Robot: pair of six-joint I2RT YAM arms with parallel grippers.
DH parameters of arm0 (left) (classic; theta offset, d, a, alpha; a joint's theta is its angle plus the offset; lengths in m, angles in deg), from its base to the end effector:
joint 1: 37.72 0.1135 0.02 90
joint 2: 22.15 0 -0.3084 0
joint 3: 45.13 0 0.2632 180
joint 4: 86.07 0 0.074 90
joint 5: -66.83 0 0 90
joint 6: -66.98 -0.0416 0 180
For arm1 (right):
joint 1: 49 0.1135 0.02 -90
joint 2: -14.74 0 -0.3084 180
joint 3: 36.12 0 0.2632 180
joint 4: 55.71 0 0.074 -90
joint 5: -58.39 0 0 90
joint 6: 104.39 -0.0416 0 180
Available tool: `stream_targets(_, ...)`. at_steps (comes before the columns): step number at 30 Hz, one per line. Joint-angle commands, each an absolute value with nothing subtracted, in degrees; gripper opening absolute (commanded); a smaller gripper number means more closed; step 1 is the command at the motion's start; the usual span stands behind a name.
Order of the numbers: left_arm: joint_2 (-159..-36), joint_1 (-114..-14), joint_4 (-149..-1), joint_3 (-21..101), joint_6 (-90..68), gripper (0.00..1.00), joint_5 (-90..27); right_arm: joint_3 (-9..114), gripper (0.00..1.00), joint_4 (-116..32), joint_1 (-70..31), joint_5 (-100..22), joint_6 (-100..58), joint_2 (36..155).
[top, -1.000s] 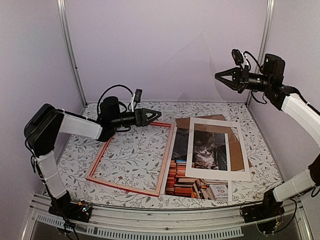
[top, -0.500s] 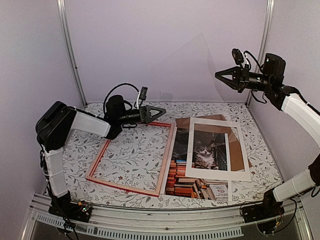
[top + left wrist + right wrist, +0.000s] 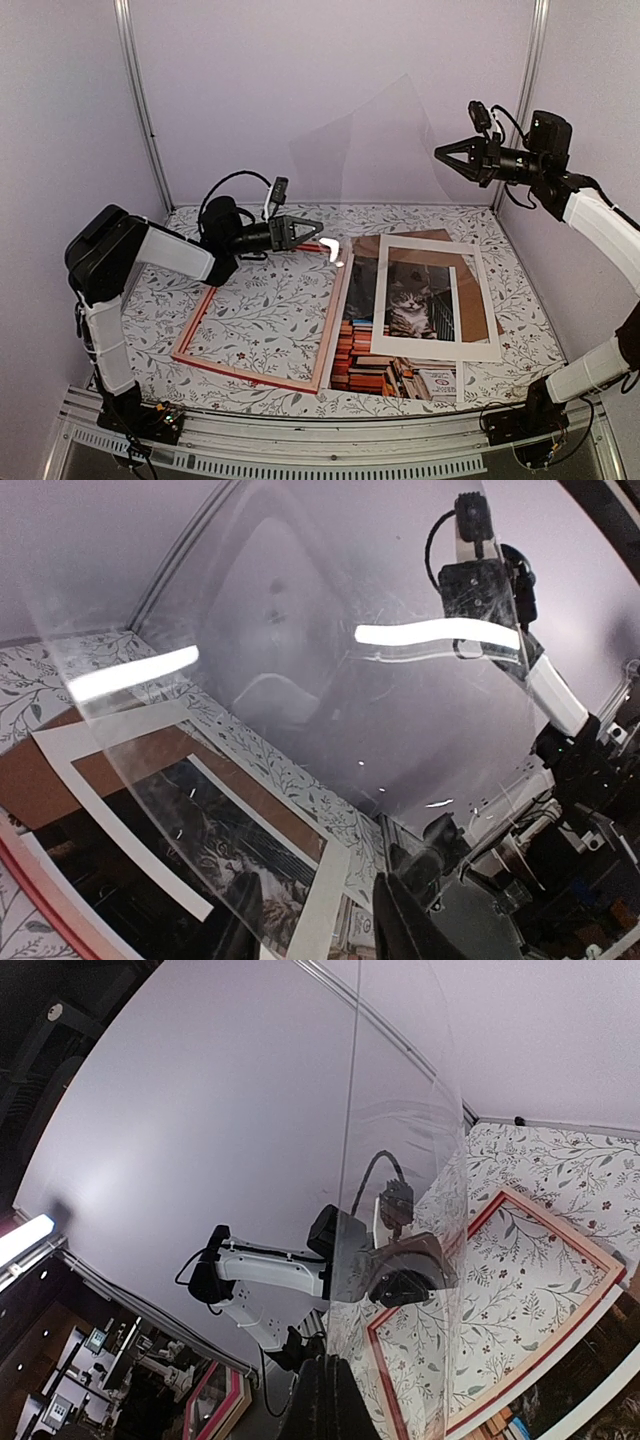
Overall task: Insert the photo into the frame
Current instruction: Pass from the right arm to the left
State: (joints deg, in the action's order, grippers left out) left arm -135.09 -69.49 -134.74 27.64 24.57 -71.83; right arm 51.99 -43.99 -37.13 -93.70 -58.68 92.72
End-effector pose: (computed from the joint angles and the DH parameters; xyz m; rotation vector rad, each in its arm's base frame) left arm 0.3591 -0.2591 0.2427 0.5861 1.6298 -1.6701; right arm 0.2942 0.0994 0.4588 -0.4496 1.7850 1.5709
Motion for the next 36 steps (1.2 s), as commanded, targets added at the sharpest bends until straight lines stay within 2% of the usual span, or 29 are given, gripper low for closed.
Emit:
stream_targets(1, -130.91, -68.39, -141.75, 24.95, 27.00, 0.34, -73.38, 49.67, 0.00, -44.47, -38.40, -92.40, -56.11, 94.07)
stream_targets(12, -128.23, -66.64, -137.30, 24.83, 25.57, 0.14, -73.11, 46.95, 0.00, -45.58, -38.52, -92.27, -55.10, 95.95)
stream_targets(19, -125.09, -64.76, -134.20, 22.98, 24.70, 0.20, -72.21, 46.47, 0.00, -45.69, -38.84, -91.81, -54.39, 96.45)
stream_targets(23, -124.39, -64.29, -132.11, 22.67, 24.65, 0.19, -72.08, 45.79, 0.00, -46.59, -38.92, -91.74, -54.38, 96.77)
stream_targets(30, -124.40, -64.25, -129.05, 23.21, 24.01, 0.11, -71.87, 44.53, 0.00, -48.20, -38.89, -91.66, -55.24, 96.89)
stream_targets(33, -124.27, -64.22, -126.49, 24.06, 23.73, 0.00, -71.63, 43.70, 0.00, -48.67, -38.85, -91.65, -55.43, 96.71)
stream_targets(36, -123.00, -64.07, -120.29, 25.52, 22.28, 0.00, -71.15, 42.61, 0.00, -48.67, -38.93, -90.64, -55.05, 96.27)
